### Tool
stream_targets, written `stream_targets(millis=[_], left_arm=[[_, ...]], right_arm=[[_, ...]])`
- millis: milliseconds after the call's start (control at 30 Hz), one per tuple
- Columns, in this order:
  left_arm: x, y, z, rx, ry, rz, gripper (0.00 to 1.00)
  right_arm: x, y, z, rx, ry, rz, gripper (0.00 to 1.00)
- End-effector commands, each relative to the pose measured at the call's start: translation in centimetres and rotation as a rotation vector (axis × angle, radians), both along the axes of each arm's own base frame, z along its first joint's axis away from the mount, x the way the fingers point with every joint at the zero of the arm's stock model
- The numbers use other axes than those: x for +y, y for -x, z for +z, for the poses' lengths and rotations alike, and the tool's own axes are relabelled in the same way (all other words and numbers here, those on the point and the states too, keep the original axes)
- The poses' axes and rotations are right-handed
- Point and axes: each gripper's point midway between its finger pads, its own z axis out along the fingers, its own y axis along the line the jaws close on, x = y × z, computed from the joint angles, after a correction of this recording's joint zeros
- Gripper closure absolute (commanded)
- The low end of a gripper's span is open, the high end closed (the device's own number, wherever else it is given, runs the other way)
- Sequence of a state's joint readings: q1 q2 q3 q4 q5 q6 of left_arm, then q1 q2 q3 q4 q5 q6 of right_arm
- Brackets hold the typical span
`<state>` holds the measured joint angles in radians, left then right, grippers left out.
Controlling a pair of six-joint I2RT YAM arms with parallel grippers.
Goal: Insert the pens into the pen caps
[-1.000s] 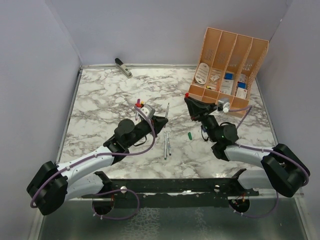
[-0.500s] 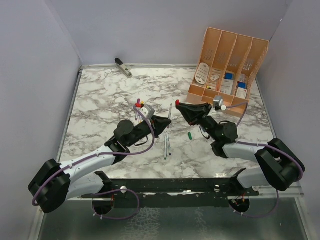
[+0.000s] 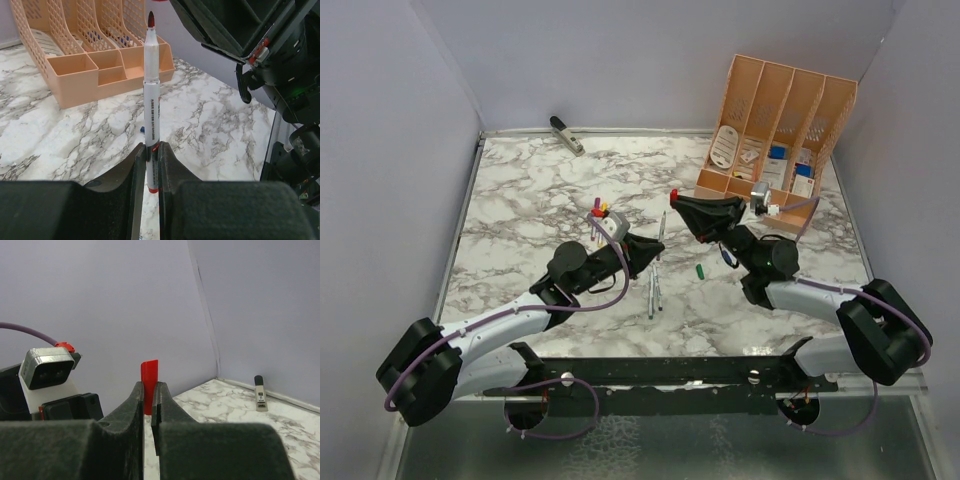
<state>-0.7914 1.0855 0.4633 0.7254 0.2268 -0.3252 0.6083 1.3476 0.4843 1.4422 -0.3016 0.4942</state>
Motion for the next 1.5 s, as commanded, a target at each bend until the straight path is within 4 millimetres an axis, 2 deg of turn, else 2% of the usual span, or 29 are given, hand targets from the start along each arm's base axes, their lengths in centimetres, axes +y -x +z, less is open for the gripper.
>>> stream_targets(millis=[0,400,833,1467], left_arm=[[-0.4,0.3,0.8,-0.018,0.026,-0.035,1.0],[-0.8,-0.1,0.9,-0.022,0.022,-0.035,1.0],[-1.1,-0.3,2.2,-0.057,0.047,-0.036,1.0],[-0.8,-0.7,2.7,-0.069,0.059,-0.013,1.0]], right_arm=[[-2.7,4.6,7.8,-0.301,-0.212,0.037,0.99],[-2.0,5.0,7.9,-0.276,-0.22,0.114,0.99],[-1.5,4.6,6.6,-0.22,-0.211,0.139,0.99],[-1.2,4.3,5.9,-0.208,-0.194,0.138,0.99]])
